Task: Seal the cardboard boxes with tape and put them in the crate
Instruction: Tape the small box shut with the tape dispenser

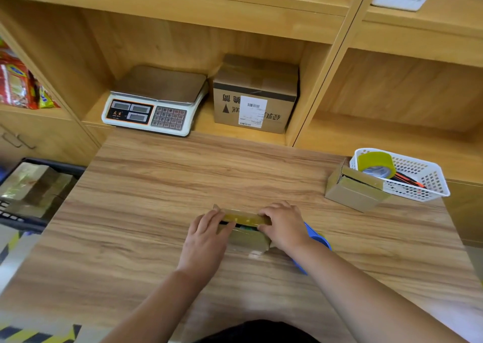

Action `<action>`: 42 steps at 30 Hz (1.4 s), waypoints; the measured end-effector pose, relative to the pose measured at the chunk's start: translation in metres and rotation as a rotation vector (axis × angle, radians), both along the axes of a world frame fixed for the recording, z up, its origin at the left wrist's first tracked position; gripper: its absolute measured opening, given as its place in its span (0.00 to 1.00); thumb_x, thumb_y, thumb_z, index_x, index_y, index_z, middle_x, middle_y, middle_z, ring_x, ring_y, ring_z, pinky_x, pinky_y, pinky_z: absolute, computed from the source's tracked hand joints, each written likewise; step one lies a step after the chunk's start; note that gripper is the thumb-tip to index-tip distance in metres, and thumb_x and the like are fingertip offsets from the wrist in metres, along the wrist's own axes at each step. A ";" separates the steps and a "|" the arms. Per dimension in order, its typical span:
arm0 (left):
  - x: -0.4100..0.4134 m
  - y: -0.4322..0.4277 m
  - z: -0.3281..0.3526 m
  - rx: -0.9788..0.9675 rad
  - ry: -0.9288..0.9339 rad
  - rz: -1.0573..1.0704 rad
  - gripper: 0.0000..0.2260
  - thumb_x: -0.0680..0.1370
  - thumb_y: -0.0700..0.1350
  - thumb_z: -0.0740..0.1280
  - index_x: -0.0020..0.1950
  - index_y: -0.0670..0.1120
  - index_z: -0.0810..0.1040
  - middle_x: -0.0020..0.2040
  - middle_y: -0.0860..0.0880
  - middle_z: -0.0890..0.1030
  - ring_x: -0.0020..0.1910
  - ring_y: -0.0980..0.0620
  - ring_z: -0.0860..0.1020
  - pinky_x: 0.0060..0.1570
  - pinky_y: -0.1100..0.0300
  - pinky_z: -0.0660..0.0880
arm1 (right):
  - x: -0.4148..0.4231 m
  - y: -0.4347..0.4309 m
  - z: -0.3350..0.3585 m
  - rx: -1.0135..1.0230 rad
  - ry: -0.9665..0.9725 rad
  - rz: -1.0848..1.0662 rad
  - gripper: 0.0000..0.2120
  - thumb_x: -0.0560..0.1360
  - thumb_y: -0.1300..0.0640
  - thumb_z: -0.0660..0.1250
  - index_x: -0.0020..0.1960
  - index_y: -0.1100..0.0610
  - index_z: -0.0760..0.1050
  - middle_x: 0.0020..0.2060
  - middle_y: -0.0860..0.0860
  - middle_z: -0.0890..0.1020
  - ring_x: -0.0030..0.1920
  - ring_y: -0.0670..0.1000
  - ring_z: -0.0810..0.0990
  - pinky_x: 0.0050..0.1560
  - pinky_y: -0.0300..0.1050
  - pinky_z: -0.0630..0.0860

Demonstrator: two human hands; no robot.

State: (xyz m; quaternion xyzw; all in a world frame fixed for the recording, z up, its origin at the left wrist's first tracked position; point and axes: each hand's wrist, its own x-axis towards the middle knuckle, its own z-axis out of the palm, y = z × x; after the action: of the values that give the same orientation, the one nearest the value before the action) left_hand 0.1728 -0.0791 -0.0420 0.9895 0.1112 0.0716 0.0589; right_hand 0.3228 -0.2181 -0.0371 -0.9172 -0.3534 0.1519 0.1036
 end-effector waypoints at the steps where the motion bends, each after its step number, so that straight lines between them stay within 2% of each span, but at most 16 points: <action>1: -0.001 0.000 0.000 -0.014 -0.028 -0.002 0.24 0.55 0.42 0.82 0.51 0.49 0.84 0.55 0.44 0.82 0.56 0.44 0.80 0.53 0.48 0.77 | 0.002 0.000 0.000 -0.012 -0.010 0.020 0.14 0.74 0.45 0.66 0.58 0.45 0.77 0.56 0.43 0.79 0.61 0.49 0.69 0.56 0.44 0.57; 4: -0.005 0.004 0.000 -0.090 -0.135 -0.006 0.15 0.59 0.44 0.80 0.45 0.50 0.85 0.54 0.44 0.82 0.59 0.44 0.77 0.56 0.50 0.73 | 0.005 0.000 -0.001 -0.038 -0.049 0.077 0.12 0.77 0.45 0.62 0.57 0.46 0.78 0.55 0.43 0.80 0.59 0.49 0.71 0.55 0.43 0.56; 6: -0.008 0.006 -0.001 -0.140 -0.241 -0.023 0.04 0.69 0.51 0.71 0.37 0.51 0.84 0.53 0.47 0.83 0.61 0.47 0.71 0.58 0.52 0.66 | 0.006 0.000 0.000 0.003 -0.046 0.060 0.11 0.79 0.47 0.59 0.54 0.47 0.79 0.53 0.42 0.81 0.57 0.49 0.72 0.53 0.43 0.56; 7: -0.008 0.006 -0.001 -0.157 -0.237 -0.016 0.09 0.70 0.53 0.68 0.34 0.52 0.83 0.52 0.48 0.83 0.61 0.48 0.70 0.57 0.53 0.64 | 0.007 0.001 0.001 0.026 -0.031 0.035 0.11 0.79 0.49 0.58 0.52 0.47 0.80 0.51 0.42 0.82 0.56 0.49 0.72 0.51 0.42 0.55; 11: -0.008 0.000 0.002 -0.310 -0.159 0.107 0.11 0.60 0.50 0.81 0.30 0.51 0.80 0.49 0.50 0.82 0.59 0.44 0.76 0.57 0.50 0.69 | 0.014 0.005 0.005 0.034 0.069 -0.068 0.15 0.81 0.49 0.56 0.45 0.51 0.79 0.42 0.44 0.82 0.51 0.50 0.73 0.49 0.43 0.57; 13: -0.009 -0.002 -0.001 -0.347 -0.128 0.163 0.17 0.56 0.50 0.82 0.41 0.50 0.82 0.55 0.47 0.81 0.61 0.42 0.75 0.56 0.46 0.71 | 0.018 0.008 0.006 0.025 0.122 -0.112 0.16 0.81 0.48 0.56 0.44 0.53 0.79 0.41 0.48 0.82 0.50 0.51 0.74 0.50 0.45 0.60; 15: -0.011 -0.001 -0.009 -0.341 -0.097 0.226 0.33 0.58 0.52 0.82 0.60 0.45 0.78 0.64 0.44 0.75 0.66 0.41 0.71 0.63 0.47 0.65 | 0.021 0.011 0.007 0.052 0.194 -0.172 0.16 0.80 0.48 0.58 0.43 0.55 0.79 0.40 0.50 0.82 0.48 0.53 0.76 0.49 0.45 0.63; 17: -0.015 0.000 -0.017 -0.384 -0.060 0.273 0.44 0.64 0.55 0.78 0.74 0.43 0.64 0.74 0.45 0.64 0.73 0.45 0.61 0.71 0.54 0.52 | 0.024 0.012 0.008 0.096 0.261 -0.239 0.15 0.79 0.47 0.60 0.43 0.54 0.80 0.41 0.50 0.82 0.47 0.53 0.78 0.45 0.43 0.65; 19: -0.019 -0.001 -0.026 -0.430 -0.002 0.283 0.46 0.69 0.59 0.72 0.78 0.46 0.50 0.77 0.49 0.54 0.76 0.50 0.52 0.71 0.60 0.40 | 0.027 0.013 0.010 0.115 0.301 -0.304 0.13 0.78 0.46 0.62 0.47 0.51 0.81 0.45 0.47 0.83 0.47 0.49 0.79 0.43 0.43 0.68; 20: -0.020 -0.001 -0.029 -0.435 0.022 0.276 0.45 0.71 0.60 0.70 0.78 0.48 0.47 0.78 0.51 0.53 0.76 0.52 0.50 0.70 0.63 0.38 | 0.027 0.014 0.010 0.116 0.314 -0.330 0.12 0.78 0.45 0.62 0.48 0.51 0.81 0.46 0.46 0.82 0.47 0.48 0.79 0.44 0.43 0.70; 24: -0.019 -0.003 -0.029 -0.433 0.033 0.143 0.34 0.77 0.57 0.64 0.78 0.52 0.51 0.76 0.55 0.58 0.75 0.57 0.54 0.71 0.65 0.45 | 0.025 0.018 0.009 0.178 0.323 -0.403 0.10 0.77 0.48 0.64 0.46 0.52 0.80 0.45 0.45 0.82 0.45 0.46 0.77 0.42 0.42 0.69; 27: -0.017 -0.003 -0.027 -0.424 0.053 0.077 0.28 0.79 0.57 0.59 0.77 0.53 0.56 0.76 0.57 0.58 0.75 0.58 0.54 0.69 0.68 0.42 | 0.018 0.020 0.010 0.224 0.289 -0.421 0.07 0.76 0.49 0.64 0.46 0.51 0.79 0.42 0.43 0.81 0.42 0.45 0.76 0.37 0.40 0.68; 34: -0.014 0.001 -0.030 -0.332 0.109 0.000 0.31 0.77 0.64 0.58 0.76 0.51 0.61 0.76 0.55 0.60 0.75 0.57 0.54 0.70 0.64 0.37 | 0.005 0.014 0.007 0.243 0.237 -0.373 0.08 0.77 0.53 0.61 0.52 0.48 0.78 0.42 0.42 0.80 0.47 0.46 0.78 0.43 0.39 0.65; 37: -0.010 0.002 -0.030 -0.309 0.123 -0.013 0.28 0.77 0.63 0.57 0.74 0.51 0.65 0.75 0.55 0.62 0.75 0.57 0.56 0.70 0.65 0.38 | 0.000 0.006 0.003 0.229 0.278 -0.336 0.12 0.78 0.53 0.60 0.60 0.49 0.76 0.52 0.44 0.81 0.55 0.47 0.78 0.49 0.38 0.67; 39: -0.007 0.003 -0.027 -0.326 0.117 0.006 0.26 0.77 0.62 0.59 0.71 0.51 0.69 0.73 0.55 0.66 0.73 0.57 0.60 0.71 0.65 0.43 | -0.004 0.000 0.001 0.215 0.301 -0.306 0.15 0.79 0.53 0.59 0.64 0.49 0.74 0.58 0.45 0.79 0.57 0.47 0.77 0.52 0.38 0.68; 42: 0.000 0.005 -0.021 -0.432 0.055 0.129 0.23 0.77 0.57 0.63 0.69 0.50 0.70 0.66 0.52 0.74 0.65 0.52 0.70 0.65 0.60 0.63 | -0.006 -0.007 -0.001 0.256 0.335 -0.294 0.17 0.78 0.56 0.60 0.66 0.48 0.71 0.59 0.44 0.78 0.50 0.44 0.77 0.50 0.38 0.68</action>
State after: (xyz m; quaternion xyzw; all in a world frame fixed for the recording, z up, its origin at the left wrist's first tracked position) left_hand 0.1727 -0.0741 -0.0629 0.9463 0.1887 0.0228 0.2615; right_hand 0.3163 -0.2247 -0.0377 -0.9002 -0.2105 0.2392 0.2970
